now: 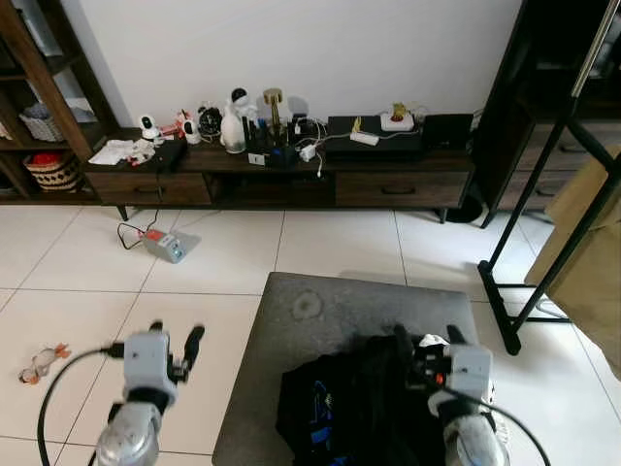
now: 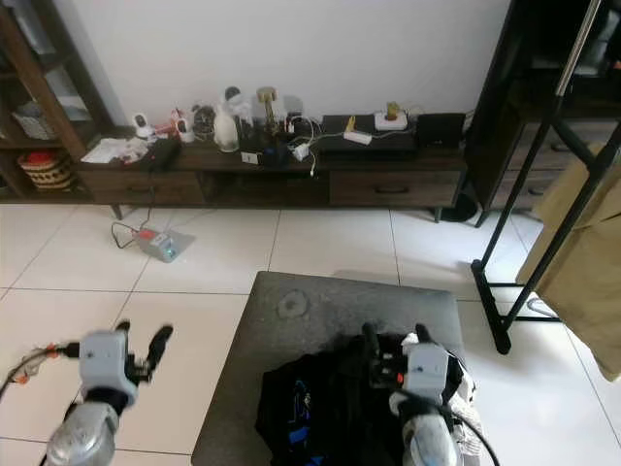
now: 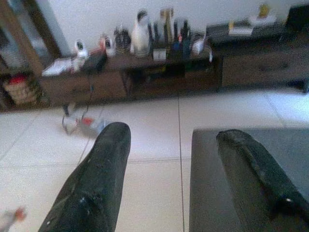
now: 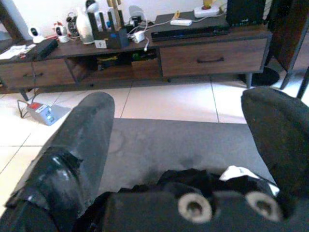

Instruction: Hang hanger

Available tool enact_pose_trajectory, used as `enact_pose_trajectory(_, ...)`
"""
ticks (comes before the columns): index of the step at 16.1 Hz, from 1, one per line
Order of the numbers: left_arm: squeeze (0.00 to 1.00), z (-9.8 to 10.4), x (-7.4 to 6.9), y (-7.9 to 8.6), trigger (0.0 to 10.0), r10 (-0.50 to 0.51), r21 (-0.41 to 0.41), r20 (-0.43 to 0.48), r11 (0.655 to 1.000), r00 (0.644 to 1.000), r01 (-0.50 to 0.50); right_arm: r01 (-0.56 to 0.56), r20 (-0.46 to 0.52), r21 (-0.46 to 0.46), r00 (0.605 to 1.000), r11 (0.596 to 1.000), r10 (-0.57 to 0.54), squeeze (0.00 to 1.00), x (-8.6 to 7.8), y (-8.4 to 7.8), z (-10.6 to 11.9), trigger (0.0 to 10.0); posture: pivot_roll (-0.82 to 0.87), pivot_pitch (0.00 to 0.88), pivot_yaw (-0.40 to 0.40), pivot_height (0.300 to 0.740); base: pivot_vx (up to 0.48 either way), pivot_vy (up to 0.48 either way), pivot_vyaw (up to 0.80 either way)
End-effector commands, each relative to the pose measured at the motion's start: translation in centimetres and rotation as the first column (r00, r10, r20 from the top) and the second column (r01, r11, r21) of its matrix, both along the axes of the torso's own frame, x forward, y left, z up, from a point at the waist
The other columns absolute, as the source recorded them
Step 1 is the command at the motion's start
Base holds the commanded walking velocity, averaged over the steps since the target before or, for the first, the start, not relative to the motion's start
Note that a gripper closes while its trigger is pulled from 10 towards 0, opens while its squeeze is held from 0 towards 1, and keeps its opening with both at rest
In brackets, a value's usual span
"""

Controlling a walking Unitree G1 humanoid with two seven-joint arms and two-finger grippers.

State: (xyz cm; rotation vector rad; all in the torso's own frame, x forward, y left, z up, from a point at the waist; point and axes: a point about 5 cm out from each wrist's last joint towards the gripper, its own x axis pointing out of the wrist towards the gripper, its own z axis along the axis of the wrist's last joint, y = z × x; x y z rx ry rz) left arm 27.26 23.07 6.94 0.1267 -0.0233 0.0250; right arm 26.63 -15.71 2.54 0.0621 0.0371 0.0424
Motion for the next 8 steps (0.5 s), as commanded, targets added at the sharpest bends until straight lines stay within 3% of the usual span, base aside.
enact_pose_trajectory(1, 0.0, 0.6, 0.1, -0.3, 10.0, -0.001, -0.005, 0.0, 1.0, 1.0, 0.001, 0.004, -0.017, -0.008, 1.0, 1.0, -0.004, 0.0, 0.3, 0.1, 0.1, 10.0, 0.04, 0.084, 0.031, 0.74, 0.0, 0.0, 0.0)
enact_pose_trajectory(4, 0.0, 1.0, 0.3, -0.9, 10.0, -0.024, 0.003, 0.007, 1.0, 1.0, 0.024, 0.005, 0.011, 0.003, 1.0, 1.0, -0.005, 0.0, 1.1, 0.1, 0.7, 10.0, 0.03, 0.108, 0.034, 0.74, 0.0, 0.0, 0.0)
enact_pose_trajectory(8, 0.0, 1.4, 0.3, -1.1, 10.0, -0.03, 0.003, 0.005, 1.0, 1.0, 0.03, 0.052, -0.074, 0.018, 0.996, 0.998, -0.05, 0.0, 1.8, 0.0, 0.1, 10.0, 0.04, 0.13, 0.039, 0.74, 0.0, 0.0, 0.0)
